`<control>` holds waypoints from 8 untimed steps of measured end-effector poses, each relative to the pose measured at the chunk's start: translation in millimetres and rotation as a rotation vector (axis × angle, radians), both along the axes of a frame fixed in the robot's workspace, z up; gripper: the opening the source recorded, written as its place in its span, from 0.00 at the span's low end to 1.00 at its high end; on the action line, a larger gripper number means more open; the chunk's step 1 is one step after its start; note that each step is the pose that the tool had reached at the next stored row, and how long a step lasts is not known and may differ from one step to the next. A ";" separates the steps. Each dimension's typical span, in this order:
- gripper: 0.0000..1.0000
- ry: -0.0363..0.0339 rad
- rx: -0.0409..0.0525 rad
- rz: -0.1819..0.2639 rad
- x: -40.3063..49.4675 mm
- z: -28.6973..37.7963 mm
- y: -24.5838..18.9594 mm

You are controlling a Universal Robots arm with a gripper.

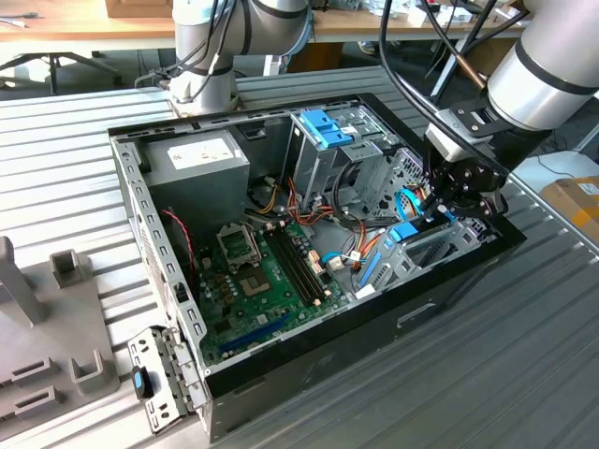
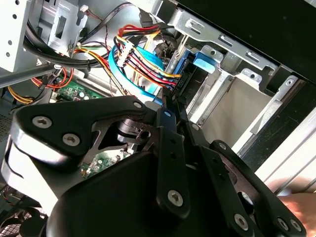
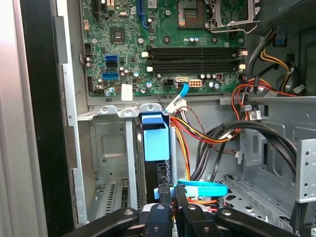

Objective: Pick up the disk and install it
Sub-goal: 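Insert the second disk wire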

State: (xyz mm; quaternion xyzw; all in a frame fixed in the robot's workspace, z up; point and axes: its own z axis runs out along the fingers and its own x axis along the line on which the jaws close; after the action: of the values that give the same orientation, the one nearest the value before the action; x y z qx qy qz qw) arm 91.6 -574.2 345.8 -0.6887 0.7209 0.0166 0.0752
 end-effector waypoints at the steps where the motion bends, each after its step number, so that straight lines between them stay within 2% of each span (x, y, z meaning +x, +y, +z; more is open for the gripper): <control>1: 0.18 0.0000 -0.0002 0.000 0.0 0.0 0.0; 8: 0.18 0.0000 -0.0001 0.000 0.0 -0.2 0.0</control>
State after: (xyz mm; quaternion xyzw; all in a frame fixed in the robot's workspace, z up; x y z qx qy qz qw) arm 91.6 -574.2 345.7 -0.6887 0.7209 0.0165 0.0752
